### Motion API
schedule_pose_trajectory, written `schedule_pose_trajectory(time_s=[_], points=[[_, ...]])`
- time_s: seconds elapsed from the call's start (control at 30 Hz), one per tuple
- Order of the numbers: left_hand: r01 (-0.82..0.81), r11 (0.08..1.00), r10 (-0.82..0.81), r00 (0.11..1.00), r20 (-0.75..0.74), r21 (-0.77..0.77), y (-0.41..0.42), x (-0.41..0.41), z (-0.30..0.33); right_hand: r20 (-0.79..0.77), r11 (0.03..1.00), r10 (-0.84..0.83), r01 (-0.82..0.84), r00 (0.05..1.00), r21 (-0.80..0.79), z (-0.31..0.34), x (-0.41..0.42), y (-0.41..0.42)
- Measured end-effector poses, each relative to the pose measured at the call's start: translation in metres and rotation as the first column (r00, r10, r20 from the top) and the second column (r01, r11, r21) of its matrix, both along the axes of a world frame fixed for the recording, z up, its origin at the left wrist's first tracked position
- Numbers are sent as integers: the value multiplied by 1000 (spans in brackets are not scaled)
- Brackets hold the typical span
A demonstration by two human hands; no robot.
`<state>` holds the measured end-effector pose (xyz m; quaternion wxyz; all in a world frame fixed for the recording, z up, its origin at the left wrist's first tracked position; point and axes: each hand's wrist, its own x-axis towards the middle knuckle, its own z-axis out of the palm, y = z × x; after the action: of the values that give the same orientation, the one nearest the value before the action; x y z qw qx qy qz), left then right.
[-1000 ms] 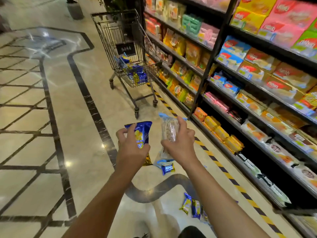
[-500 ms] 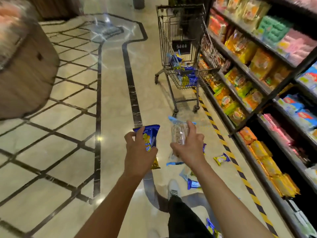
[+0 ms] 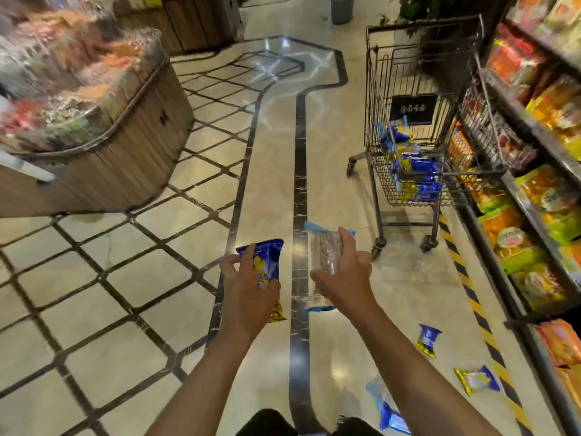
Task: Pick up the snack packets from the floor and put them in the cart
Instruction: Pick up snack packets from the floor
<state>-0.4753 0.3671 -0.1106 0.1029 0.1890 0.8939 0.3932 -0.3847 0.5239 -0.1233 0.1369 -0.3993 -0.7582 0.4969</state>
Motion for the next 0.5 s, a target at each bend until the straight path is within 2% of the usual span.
schedule_pose_trajectory(time_s=[0.3, 0.5], points=[[-93, 996, 93, 995, 45, -14, 52, -61, 7, 38, 989, 127, -124, 991, -80, 2, -67, 51], [-77, 994, 80, 996, 44, -74, 99, -127, -7, 52, 994, 74, -69, 996, -84, -8, -127, 88]])
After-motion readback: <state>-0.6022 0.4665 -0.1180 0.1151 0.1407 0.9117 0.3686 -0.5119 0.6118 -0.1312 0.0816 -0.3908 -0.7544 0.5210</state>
